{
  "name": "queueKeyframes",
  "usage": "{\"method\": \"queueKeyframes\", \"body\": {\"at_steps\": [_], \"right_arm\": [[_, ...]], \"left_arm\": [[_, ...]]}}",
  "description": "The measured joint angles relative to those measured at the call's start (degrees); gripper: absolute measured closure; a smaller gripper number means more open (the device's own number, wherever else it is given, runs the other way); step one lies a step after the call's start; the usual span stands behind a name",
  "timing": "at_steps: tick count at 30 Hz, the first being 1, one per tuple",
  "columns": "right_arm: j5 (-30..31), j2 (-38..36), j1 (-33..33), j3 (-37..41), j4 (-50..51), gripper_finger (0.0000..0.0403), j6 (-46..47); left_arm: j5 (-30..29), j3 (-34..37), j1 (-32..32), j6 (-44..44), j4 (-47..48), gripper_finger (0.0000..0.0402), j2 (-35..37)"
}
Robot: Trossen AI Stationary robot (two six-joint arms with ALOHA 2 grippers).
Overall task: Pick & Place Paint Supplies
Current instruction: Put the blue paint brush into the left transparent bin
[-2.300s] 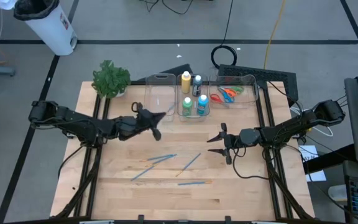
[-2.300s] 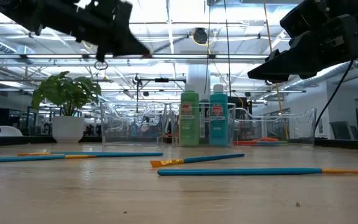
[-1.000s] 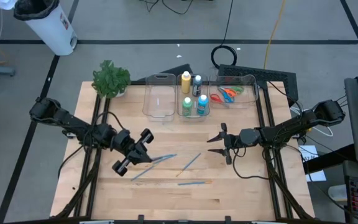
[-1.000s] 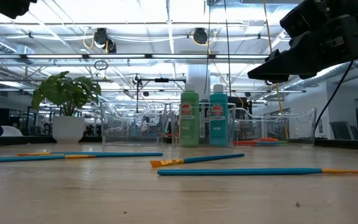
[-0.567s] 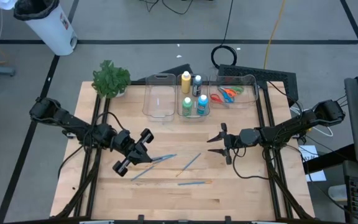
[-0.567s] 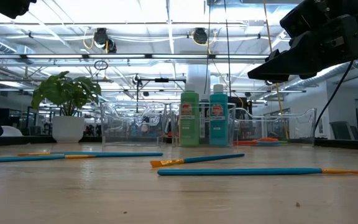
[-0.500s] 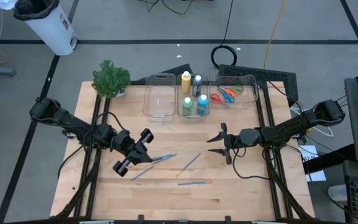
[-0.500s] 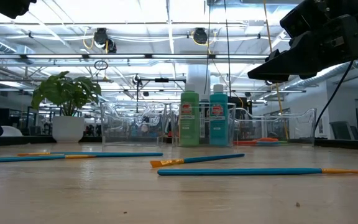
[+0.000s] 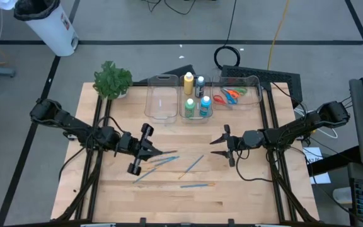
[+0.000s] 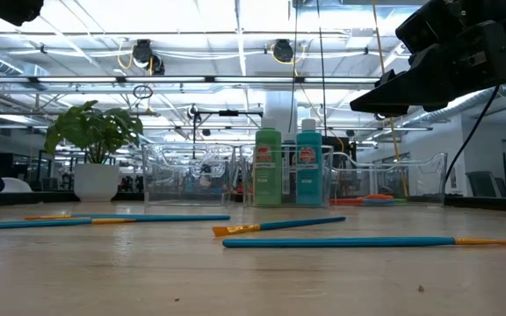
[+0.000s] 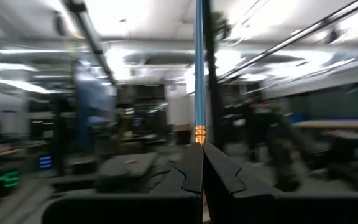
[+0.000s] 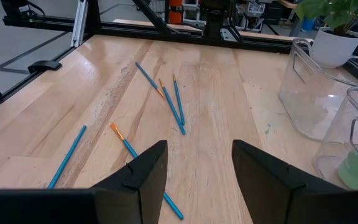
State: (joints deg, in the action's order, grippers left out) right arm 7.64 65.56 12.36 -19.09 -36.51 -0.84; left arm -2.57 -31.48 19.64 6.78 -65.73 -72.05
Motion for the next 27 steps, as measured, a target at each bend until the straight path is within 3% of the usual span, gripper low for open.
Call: {"method": "queueKeyframes", "body": {"at_steps": [5,13,16,22,27], "right_arm": [[0.0,0.0,0.0,0.0,0.1,0.0232,0.0],[0.0,0.0,0.0,0.0,0.0,0.0232,0.0],[0.0,0.0,0.0,0.0,0.0,0.0232,0.0],[0.0,0.0,0.0,0.0,0.0,0.0232,0.0],[0.0,0.0,0.0,0.0,0.0,0.0232,0.0]], "left_arm": [[-13.6,0.0,0.3,4.3,2.7,0.0401,0.0],[-53.0,0.0,3.3,12.7,6.0,0.0401,0.0],[-63.3,0.0,3.5,13.1,8.2,0.0401,0.0],[-74.1,0.0,2.8,10.2,10.0,0.0401,0.0],[-75.9,0.0,0.9,3.2,15.4,0.0401,0.0]]}}
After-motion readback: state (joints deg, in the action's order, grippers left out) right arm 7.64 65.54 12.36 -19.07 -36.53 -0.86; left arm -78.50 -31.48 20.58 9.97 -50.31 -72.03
